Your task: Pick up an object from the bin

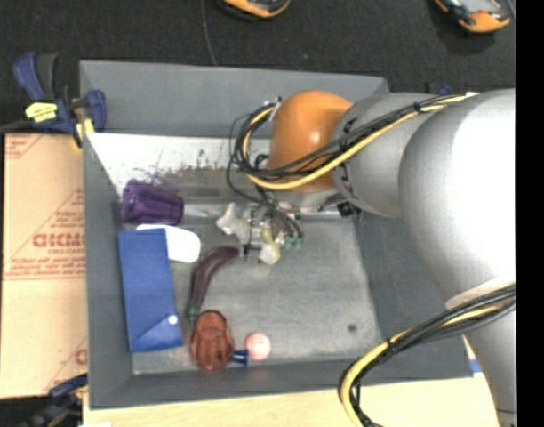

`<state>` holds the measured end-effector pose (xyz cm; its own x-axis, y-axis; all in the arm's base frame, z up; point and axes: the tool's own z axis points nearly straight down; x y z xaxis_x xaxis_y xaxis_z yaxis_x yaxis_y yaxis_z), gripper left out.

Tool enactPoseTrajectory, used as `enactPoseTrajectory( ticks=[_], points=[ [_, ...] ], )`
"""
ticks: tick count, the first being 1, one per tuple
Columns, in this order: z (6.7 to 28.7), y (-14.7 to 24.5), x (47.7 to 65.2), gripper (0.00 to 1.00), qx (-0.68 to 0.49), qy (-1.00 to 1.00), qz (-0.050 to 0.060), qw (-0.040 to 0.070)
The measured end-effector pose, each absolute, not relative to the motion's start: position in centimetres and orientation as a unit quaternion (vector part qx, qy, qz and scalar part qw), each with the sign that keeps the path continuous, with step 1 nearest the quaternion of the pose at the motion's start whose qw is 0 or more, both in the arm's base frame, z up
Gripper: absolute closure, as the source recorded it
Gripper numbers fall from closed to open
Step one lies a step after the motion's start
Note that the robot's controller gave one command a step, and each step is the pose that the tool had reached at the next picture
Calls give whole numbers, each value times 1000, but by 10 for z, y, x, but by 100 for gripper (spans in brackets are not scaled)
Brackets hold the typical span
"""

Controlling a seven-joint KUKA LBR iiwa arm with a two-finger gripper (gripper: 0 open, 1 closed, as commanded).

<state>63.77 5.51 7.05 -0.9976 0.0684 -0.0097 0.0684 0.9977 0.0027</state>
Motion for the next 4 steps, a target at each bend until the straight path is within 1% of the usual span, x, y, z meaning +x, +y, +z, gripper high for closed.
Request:
enactPoseTrajectory(
  ticks=[1, 2, 3, 4],
  points=[
    [70, 55, 638, 100, 34, 999, 1, 5],
    [77, 55, 637, 100, 35, 999, 1, 5],
    [86, 54, 639, 100, 35, 999, 1, 7],
    [107, 54, 636, 100, 36, 999, 1, 3]
  ],
)
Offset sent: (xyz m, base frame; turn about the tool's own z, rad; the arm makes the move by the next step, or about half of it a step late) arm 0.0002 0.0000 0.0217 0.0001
